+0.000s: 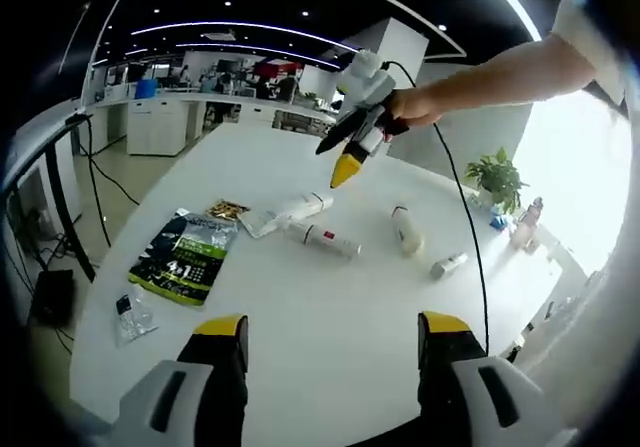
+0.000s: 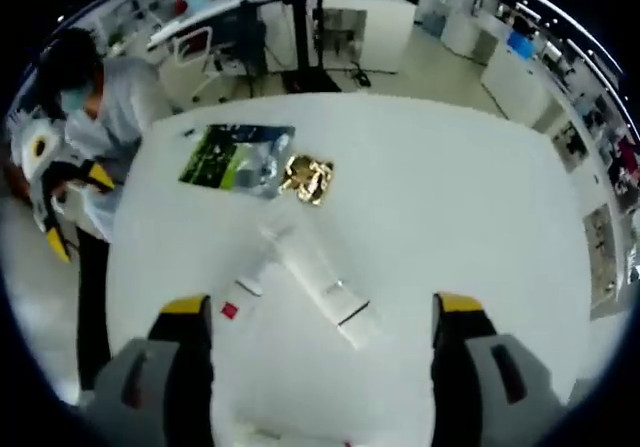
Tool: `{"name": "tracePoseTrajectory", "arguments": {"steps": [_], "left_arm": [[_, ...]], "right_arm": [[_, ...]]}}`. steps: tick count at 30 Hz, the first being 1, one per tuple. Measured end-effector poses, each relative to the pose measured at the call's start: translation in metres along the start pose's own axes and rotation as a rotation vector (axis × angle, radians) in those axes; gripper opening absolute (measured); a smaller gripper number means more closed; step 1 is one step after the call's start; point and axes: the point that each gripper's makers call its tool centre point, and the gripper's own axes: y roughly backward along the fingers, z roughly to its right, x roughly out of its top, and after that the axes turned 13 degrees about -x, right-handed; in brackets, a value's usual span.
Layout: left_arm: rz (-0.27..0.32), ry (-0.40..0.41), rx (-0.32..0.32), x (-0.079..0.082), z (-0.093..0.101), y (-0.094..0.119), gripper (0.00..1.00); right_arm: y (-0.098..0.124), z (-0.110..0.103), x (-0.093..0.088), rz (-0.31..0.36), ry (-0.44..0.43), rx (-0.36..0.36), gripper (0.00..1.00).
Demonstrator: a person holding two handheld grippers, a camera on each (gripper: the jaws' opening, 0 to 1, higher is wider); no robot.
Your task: Arrange the skincare products in the storage area until every visible bottle or jar stands upright without overlapping.
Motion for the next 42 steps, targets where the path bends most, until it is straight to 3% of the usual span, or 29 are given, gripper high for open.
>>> {"name": "tracePoseTrajectory", "arguments": {"steps": [4,6,9,20,28,30,38,42], "left_arm": [[-0.019,-0.005,0.002,-0.007,-0.001,-0.002,0.74],[-0.012,0.042,0.001,-0.011,-0.006,-0.002,0.75],[-0.011,0.050,0.015,-0.009,-0.013,-0.001,0.76],[0.002,0.079,0.050,0.000,-0.024,-0.001,0.75],[0.018,0.092,0.061,0.004,-0.024,0.000,0.75],[0.017,0.096,0.061,0.002,-0.025,0.001,0.75],[0.022,0.117,0.069,-0.003,-0.029,0.006,0.74],[0.011,0.107,0.064,-0.005,-0.026,0.007,0.73]], "right_arm": [[-0.009,0.008,-0.010,-0.051,0.048,0.001,0.89],[-0.019,0.012,-0.021,-0.106,0.091,0.011,0.88],[-0.029,0.010,-0.028,-0.142,0.142,0.026,0.84],[-0.068,-0.015,-0.022,-0.175,0.413,0.090,0.67],[-0.082,-0.016,-0.018,-0.193,0.450,0.107,0.46],[-0.085,-0.016,-0.023,-0.219,0.501,0.107,0.42],[-0.083,-0.018,-0.022,-0.231,0.502,0.125,0.40],[-0.081,-0.021,-0.021,-0.238,0.524,0.130,0.30]]}}
